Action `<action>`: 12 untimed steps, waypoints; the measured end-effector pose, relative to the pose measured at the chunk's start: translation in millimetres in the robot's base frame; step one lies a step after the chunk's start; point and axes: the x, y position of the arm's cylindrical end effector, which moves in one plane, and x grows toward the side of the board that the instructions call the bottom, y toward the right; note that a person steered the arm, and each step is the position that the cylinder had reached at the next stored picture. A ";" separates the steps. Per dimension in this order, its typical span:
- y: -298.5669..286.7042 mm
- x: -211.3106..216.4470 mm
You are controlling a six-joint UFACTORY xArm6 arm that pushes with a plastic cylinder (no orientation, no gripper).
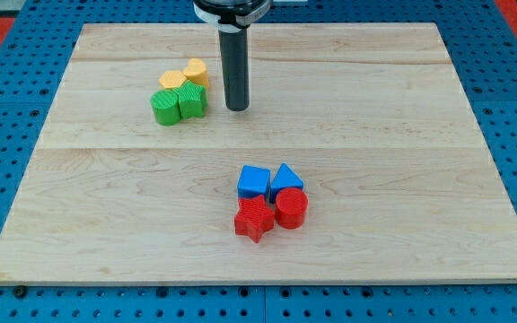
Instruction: Push the red star along with the red circle slightly right and up
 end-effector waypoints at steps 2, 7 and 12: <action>20.0 30.3; 51.6 186.7; 132.0 211.1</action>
